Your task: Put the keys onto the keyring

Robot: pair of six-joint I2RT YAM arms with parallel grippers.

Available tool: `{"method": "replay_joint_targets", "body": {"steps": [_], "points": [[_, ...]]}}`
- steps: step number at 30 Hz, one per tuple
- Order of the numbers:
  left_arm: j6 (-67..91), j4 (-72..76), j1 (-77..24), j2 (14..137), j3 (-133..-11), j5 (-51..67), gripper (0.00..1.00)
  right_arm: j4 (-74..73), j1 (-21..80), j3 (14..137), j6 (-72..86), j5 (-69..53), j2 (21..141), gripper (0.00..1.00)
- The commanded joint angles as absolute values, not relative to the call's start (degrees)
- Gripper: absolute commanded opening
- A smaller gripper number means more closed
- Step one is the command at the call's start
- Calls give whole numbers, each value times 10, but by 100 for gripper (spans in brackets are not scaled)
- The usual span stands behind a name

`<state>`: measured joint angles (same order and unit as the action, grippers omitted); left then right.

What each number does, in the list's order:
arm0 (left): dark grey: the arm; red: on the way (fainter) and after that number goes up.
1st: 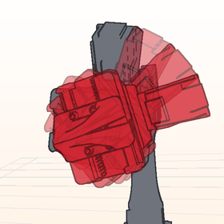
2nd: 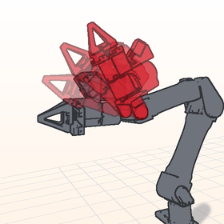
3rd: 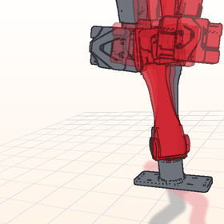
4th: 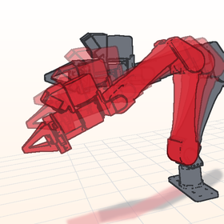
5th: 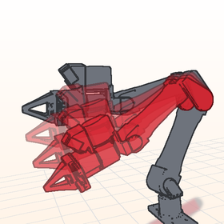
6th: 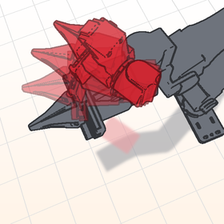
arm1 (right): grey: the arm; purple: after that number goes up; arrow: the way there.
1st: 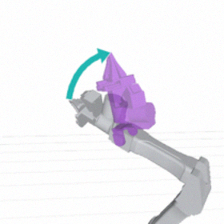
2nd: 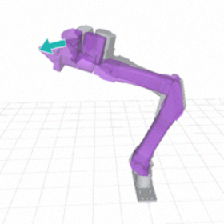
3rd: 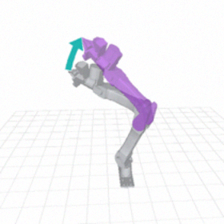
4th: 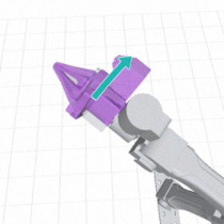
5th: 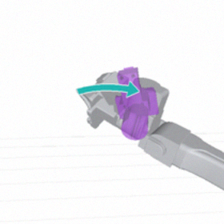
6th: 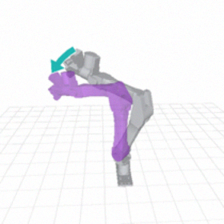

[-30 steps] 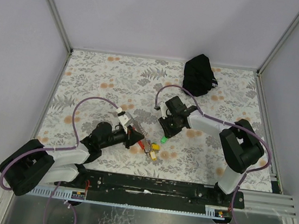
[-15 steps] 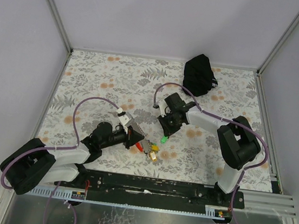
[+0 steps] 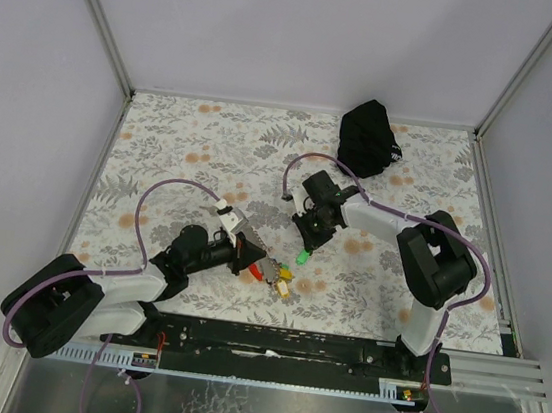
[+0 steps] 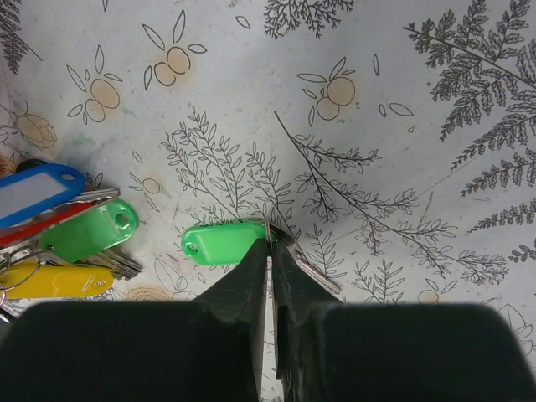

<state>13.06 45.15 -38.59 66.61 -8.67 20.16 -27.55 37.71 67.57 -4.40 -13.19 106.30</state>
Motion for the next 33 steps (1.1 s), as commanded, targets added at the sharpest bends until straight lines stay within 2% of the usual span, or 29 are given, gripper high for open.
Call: {"method": "replay_joint_targets", "body": {"steps": [1, 8, 23, 30, 33], "points": [[120, 471, -388, 666, -104, 208, 0, -279, 373, 689, -51, -138, 1057, 9], [111, 472, -389, 664, -104, 212, 0, -200, 373, 620, -79, -120, 972, 4], [-2, 406, -388, 675, -159, 279, 0, 193, 373, 346, -150, -170, 707, 1], [-39, 382, -389, 686, -188, 304, 0, 314, 373, 273, -118, -140, 665, 0], [-57, 366, -388, 682, -196, 311, 0, 338, 373, 252, -119, -164, 654, 0]]}}
